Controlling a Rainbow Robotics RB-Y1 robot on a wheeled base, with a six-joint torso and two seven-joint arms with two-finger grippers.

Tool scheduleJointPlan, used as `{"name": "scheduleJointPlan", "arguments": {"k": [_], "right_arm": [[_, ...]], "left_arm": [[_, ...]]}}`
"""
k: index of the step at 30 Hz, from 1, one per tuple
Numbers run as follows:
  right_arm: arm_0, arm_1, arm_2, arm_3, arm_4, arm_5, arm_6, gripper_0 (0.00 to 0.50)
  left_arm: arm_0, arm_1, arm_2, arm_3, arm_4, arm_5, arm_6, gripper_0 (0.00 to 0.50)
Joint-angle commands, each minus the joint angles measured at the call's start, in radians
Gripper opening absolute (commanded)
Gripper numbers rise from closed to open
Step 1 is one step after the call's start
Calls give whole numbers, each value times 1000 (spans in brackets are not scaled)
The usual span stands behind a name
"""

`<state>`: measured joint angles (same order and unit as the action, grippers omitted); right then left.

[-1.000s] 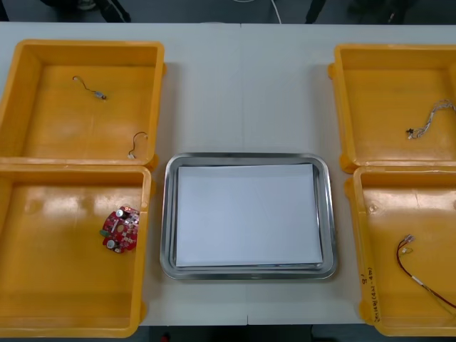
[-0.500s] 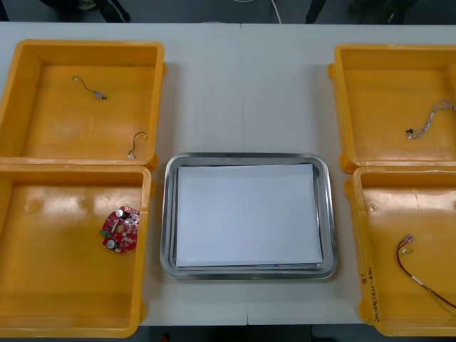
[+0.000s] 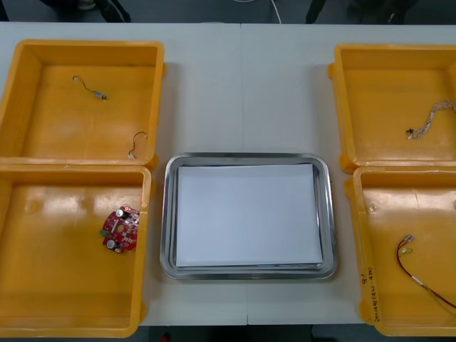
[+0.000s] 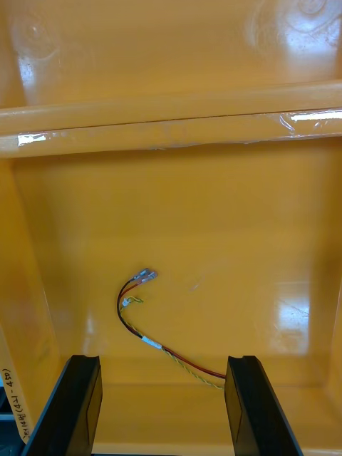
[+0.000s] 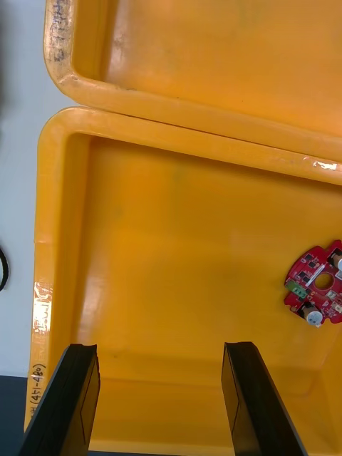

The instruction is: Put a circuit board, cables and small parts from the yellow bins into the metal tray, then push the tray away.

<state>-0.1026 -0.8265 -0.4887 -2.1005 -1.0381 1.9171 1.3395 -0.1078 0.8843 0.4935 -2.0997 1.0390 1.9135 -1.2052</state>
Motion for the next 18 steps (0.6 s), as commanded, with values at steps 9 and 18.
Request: {"name": "scheduleJointPlan", "arguments": {"k": [9, 18], "right_arm": [[15, -46, -35, -29, -9, 3, -31, 500], [15, -46, -35, -29, -9, 3, -31, 500]], "left_arm": [[21, -12, 30, -30, 8, 6, -104, 500], [21, -12, 30, -30, 8, 6, -104, 500]]}}
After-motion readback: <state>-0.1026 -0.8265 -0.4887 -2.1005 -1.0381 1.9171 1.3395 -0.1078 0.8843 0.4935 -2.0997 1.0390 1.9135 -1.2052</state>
